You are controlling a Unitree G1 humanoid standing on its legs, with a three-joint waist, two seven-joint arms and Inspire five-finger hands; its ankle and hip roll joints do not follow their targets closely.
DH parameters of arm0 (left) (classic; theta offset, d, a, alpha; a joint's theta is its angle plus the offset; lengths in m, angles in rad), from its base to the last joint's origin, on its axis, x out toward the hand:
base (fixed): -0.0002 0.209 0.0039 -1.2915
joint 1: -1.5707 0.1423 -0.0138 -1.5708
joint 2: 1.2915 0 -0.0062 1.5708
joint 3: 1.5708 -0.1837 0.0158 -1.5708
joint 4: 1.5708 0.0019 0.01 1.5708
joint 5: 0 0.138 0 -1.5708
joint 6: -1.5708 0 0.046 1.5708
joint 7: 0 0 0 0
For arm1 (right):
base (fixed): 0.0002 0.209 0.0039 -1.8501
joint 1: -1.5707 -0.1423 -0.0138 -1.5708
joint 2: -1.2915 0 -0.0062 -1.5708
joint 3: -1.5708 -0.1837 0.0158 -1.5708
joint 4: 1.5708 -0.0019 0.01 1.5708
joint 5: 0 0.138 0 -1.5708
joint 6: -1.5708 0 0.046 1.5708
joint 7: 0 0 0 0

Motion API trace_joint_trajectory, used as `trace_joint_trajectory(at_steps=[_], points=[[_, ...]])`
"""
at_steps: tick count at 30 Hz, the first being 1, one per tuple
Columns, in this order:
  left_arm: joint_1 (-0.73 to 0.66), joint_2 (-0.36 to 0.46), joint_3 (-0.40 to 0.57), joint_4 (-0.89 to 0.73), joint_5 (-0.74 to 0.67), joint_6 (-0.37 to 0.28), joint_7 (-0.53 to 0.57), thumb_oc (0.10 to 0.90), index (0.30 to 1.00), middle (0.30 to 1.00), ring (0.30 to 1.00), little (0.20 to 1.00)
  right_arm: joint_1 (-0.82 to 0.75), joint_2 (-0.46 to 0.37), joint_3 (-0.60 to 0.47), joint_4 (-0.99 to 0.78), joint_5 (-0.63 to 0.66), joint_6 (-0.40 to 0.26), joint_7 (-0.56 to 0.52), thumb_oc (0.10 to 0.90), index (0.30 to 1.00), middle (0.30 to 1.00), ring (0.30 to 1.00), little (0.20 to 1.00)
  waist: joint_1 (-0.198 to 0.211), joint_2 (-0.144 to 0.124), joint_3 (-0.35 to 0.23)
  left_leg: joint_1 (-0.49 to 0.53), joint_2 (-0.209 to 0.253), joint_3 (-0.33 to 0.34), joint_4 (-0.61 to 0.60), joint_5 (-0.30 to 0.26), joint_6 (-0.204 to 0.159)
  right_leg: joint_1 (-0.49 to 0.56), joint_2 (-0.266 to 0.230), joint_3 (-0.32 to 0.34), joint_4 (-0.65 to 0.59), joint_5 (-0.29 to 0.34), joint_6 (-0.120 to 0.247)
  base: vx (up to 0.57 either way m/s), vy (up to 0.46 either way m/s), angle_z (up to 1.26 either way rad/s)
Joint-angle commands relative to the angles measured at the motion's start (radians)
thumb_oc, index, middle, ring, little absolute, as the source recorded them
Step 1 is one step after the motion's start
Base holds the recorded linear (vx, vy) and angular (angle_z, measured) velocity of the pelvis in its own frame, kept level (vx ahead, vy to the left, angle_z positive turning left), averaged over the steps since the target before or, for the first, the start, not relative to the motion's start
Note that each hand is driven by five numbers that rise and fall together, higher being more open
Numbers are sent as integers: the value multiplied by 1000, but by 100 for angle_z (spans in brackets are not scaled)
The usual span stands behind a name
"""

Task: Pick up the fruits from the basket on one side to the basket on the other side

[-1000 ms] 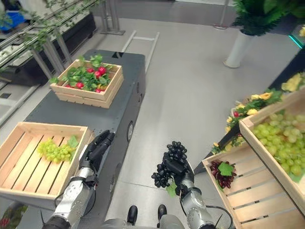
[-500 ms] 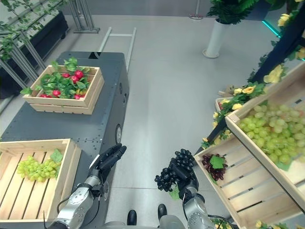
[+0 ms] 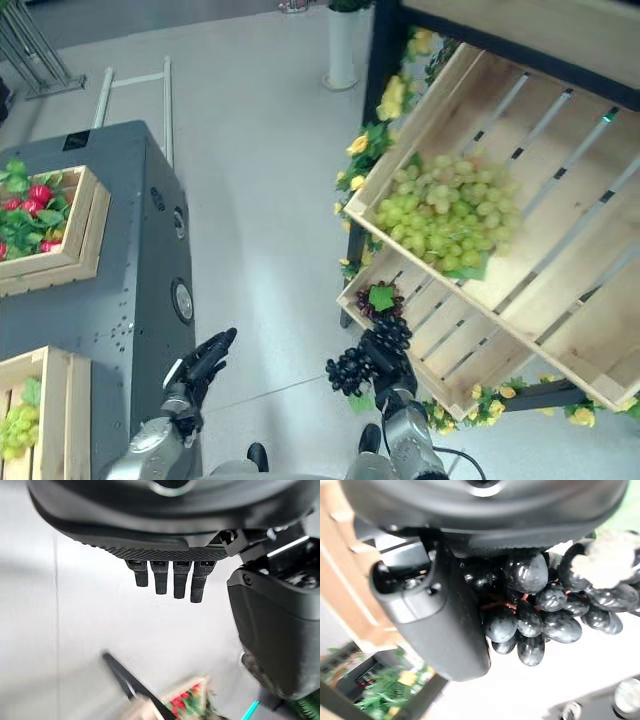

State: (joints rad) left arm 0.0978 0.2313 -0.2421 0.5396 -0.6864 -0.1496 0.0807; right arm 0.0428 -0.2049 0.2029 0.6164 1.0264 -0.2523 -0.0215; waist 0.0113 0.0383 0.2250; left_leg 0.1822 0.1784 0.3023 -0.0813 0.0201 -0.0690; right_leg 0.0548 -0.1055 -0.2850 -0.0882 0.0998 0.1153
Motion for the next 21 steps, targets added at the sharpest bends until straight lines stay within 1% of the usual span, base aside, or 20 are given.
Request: trace_joint_trajectory(at_steps=[1, 2, 3, 5, 6, 7, 8, 9, 10, 11, 12, 13, 14, 15, 16, 17, 18, 19, 20, 21], points=[[-67, 70, -74, -93, 66, -82, -14, 800, 900, 900, 900, 900, -94, 14, -74, -54, 24, -101, 42, 400, 300, 300, 300, 300, -14, -42, -21, -34, -87, -10, 54, -134, 70, 17, -53, 14, 24, -75, 14, 229, -183, -11], [-69, 77, -82, -110, 58, -74, -14, 800, 900, 900, 900, 900, -93, 7, -87, -46, 41, -107, 52, 400, 300, 300, 300, 300, -16, -40, -20, -34, -85, -17, 46, -127, 67, 19, -48, 16, 26, -80, 12, 168, -164, -4], [-73, 86, -85, -127, 53, -68, -25, 800, 900, 900, 900, 900, -95, 0, -92, -41, 42, -127, 63, 400, 300, 300, 300, 300, -15, -39, -15, -36, -84, -24, 42, -123, 65, 16, -44, 12, 39, -91, 8, 132, -156, -1], [-78, 97, -88, -139, 48, -70, -36, 800, 900, 900, 900, 900, -103, -6, -90, -42, 40, -152, 65, 400, 300, 300, 300, 300, -16, -35, -5, -44, -81, -31, 45, -120, 63, -1, -40, 6, 84, -116, 0, 57, -125, -5], [-87, 106, -88, -141, 33, -67, -41, 800, 900, 900, 900, 900, -114, -11, -87, -48, 43, -167, 62, 400, 300, 300, 300, 300, -20, -31, 6, -56, -79, -38, 56, -122, 61, -27, -39, 6, 119, -132, -7, -13, -151, -4], [-101, 111, -86, -131, 15, -63, -41, 800, 900, 900, 900, 900, -126, -18, -90, -57, 53, -172, 60, 400, 300, 300, 300, 300, -26, -30, 21, -77, -70, -44, 88, -128, 54, -57, -35, 7, 163, -153, -21, -15, -210, -6], [-110, 104, -80, -95, 5, -74, -28, 800, 900, 900, 900, 900, -142, -23, -95, -63, 51, -161, 58, 400, 300, 300, 300, 300, -39, -35, 36, -86, -50, -26, 171, -164, 45, -97, -36, 6, 202, -163, -38, 1, -170, -6], [-110, 102, -78, -89, 2, -77, -25, 800, 900, 900, 900, 900, -144, -24, -95, -65, 47, -157, 58, 400, 300, 300, 300, 300, -40, -36, 37, -88, -46, -22, 189, -173, 44, -102, -36, 6, 209, -165, -42, 52, -162, -9], [-104, 96, -68, -79, -19, -89, -22, 800, 900, 900, 900, 900, -139, -27, -94, -79, 24, -147, 56, 400, 300, 300, 300, 300, -44, -43, 46, -119, -21, -8, 313, -175, 32, -101, -34, 4, 220, -176, -66, 61, -200, -18], [-82, 82, -56, -92, -39, -109, -35, 800, 900, 900, 900, 900, -122, -37, -78, -103, -7, -151, 57, 400, 300, 300, 300, 300, -40, -49, 76, -225, 24, -14, 565, -120, 11, -92, -17, 4, 236, -198, -111, 57, -201, -29], [-77, 79, -53, -98, -40, -117, -36, 800, 900, 900, 900, 900, -120, -41, -76, -104, -11, -151, 63, 400, 300, 300, 300, 300, -40, -47, 83, -245, 32, -16, 595, -111, 9, -92, -13, 3, 242, -202, -118, 23, -146, -45], [-66, 70, -55, -109, -40, -136, -37, 800, 900, 900, 900, 900, -122, -54, -71, -92, -14, -159, 81, 400, 300, 300, 300, 300, -33, -41, 108, -312, 35, -41, 668, -85, 8, -87, -3, 9, 258, -219, -137, -13, -11, -27], [-66, 65, -57, -108, -41, -145, -39, 800, 900, 900, 900, 900, -128, -62, -69, -80, -10, -166, 90, 400, 300, 300, 300, 300, -28, -37, 122, -349, 24, -66, 680, -68, 0, -86, 1, 18, 268, -224, -141, -72, 104, -11], [-83, 47, -70, -107, -36, -169, -44, 800, 900, 900, 900, 900, -166, -84, -54, -58, 6, -193, 103, 400, 300, 300, 300, 300, -11, -22, 172, -412, -16, -114, 545, 9, -32, -81, 8, 38, 309, -251, -142, -80, 124, 15], [-86, 47, -72, -108, -36, -171, -43, 800, 900, 900, 900, 900, -170, -85, -52, -58, 8, -196, 104, 400, 300, 300, 300, 300, -9, -22, 176, -412, -19, -114, 525, 15, -33, -81, 8, 38, 312, -253, -141, -16, 199, 16], [-118, 63, -85, -118, -35, -171, -39, 800, 900, 900, 900, 900, -214, -96, -47, -61, -12, -193, 101, 400, 300, 300, 300, 300, -4, -28, 189, -373, -28, -84, 408, -43, 10, -75, -11, 20, 325, -268, -132, 39, 123, 9], [-136, 69, -91, -118, -33, -173, -31, 800, 900, 900, 900, 900, -227, -103, -42, -71, -16, -190, 93, 400, 300, 300, 300, 300, -1, -33, 190, -391, -35, -95, 466, -70, 21, -91, -22, 12, 347, -275, -134, 13, 144, -4], [-153, 71, -98, -113, -35, -179, -26, 800, 900, 900, 900, 900, -237, -111, -37, -73, -9, -194, 93, 400, 300, 300, 300, 300, -1, -29, 193, -428, -42, -121, 511, -64, 14, -111, -25, 8, 369, -283, -139, -99, 173, -31], [-196, 82, -113, -109, -55, -200, -15, 800, 900, 900, 900, 900, -276, -124, -24, -79, -4, -199, 94, 400, 300, 300, 300, 300, -3, -26, 215, -450, -50, -115, 537, -114, 28, -184, -45, 14, 474, -306, -131, -115, 201, -36], [-211, 90, -116, -115, -57, -207, -10, 800, 900, 900, 900, 900, -287, -126, -23, -79, -2, -201, 108, 400, 300, 300, 300, 300, -3, -28, 223, -458, -48, -103, 559, -152, 41, -224, -59, 14, 529, -317, -125, -126, 189, -38]])
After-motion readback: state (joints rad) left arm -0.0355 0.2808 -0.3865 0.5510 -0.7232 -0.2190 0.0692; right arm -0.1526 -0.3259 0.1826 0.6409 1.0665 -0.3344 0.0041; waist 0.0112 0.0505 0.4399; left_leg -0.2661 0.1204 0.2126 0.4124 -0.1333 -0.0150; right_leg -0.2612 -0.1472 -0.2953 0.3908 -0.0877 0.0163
